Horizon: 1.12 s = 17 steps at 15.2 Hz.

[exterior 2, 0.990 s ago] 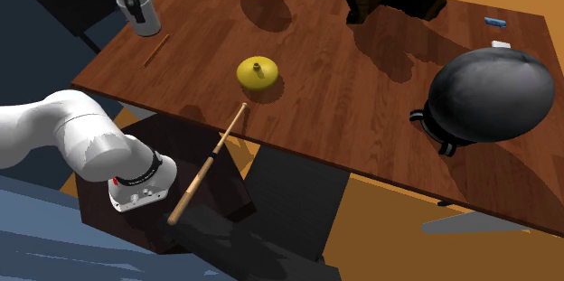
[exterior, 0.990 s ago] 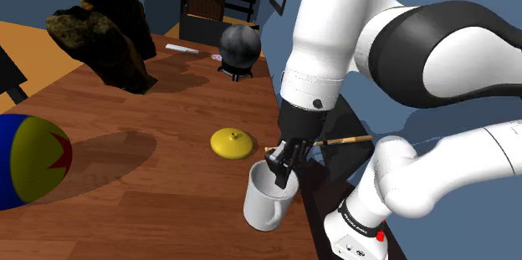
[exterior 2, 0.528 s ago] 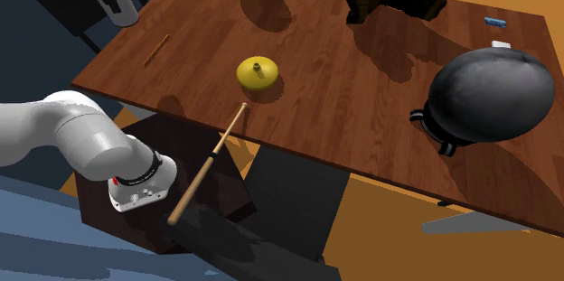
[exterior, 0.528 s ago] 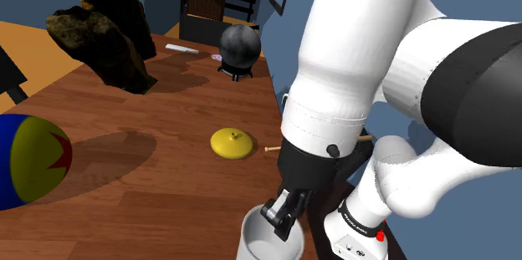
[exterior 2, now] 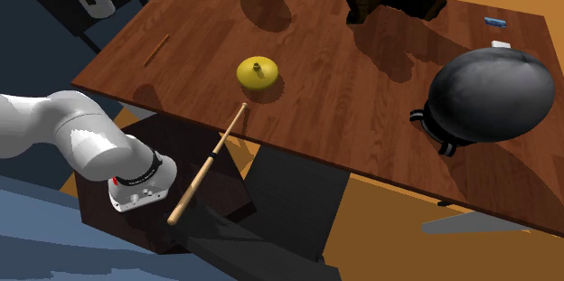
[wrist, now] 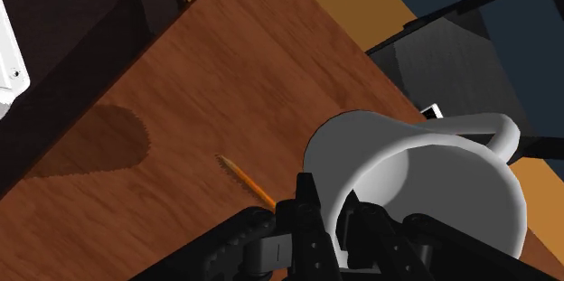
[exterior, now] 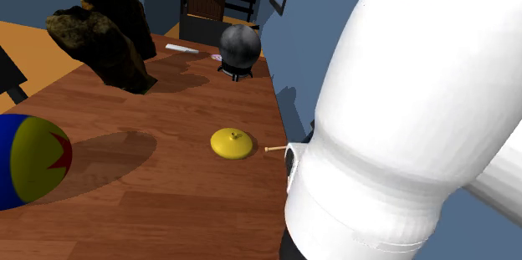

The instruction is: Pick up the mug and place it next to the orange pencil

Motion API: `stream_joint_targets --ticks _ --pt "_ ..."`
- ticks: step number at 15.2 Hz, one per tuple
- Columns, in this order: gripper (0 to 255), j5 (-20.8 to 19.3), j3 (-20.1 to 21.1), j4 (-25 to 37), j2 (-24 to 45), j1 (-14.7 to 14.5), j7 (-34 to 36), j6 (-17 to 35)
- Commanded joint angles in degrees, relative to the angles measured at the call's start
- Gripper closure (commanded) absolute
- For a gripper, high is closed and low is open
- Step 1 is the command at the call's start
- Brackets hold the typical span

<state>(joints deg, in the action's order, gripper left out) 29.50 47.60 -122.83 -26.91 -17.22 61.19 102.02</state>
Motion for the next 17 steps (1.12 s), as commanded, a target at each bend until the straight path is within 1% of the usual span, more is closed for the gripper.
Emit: stream_joint_targets --ticks 1,3,5,17 --pt "255 -1.0 3.6 3.1 3.0 1.0 3.5 0.9" --pt "255 -2.5 7.9 6.2 6.4 2.3 7.3 2.2" --pt "255 -5.2 13.1 9.5 10.6 4.1 11.8 3.5" --pt "255 -5.9 16.9 2.1 13.4 5.0 11.5 13.2"
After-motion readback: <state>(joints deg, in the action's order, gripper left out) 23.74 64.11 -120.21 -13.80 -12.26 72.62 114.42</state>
